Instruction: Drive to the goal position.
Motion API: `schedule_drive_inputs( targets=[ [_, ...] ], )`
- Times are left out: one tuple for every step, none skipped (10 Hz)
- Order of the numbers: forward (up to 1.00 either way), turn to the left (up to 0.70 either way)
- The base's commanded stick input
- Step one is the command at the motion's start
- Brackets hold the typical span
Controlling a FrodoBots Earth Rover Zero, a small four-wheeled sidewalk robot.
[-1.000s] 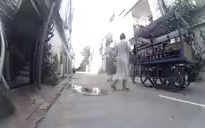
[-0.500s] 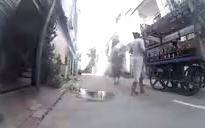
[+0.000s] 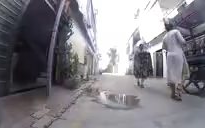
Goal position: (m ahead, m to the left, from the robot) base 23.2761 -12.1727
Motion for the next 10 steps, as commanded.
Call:
schedule_drive_inputs(
  targets=[
    [1.0, 0.0],
    [1.0, -0.4],
    [1.0, -0.4],
    [1.0, -0.4],
    [1.0, -0.4],
    [1.0, -0.4],
    [1.0, -0.4],
    [1.0, -0.4],
    [1.0, -0.4],
    [1.0, -0.11]
  ],
)
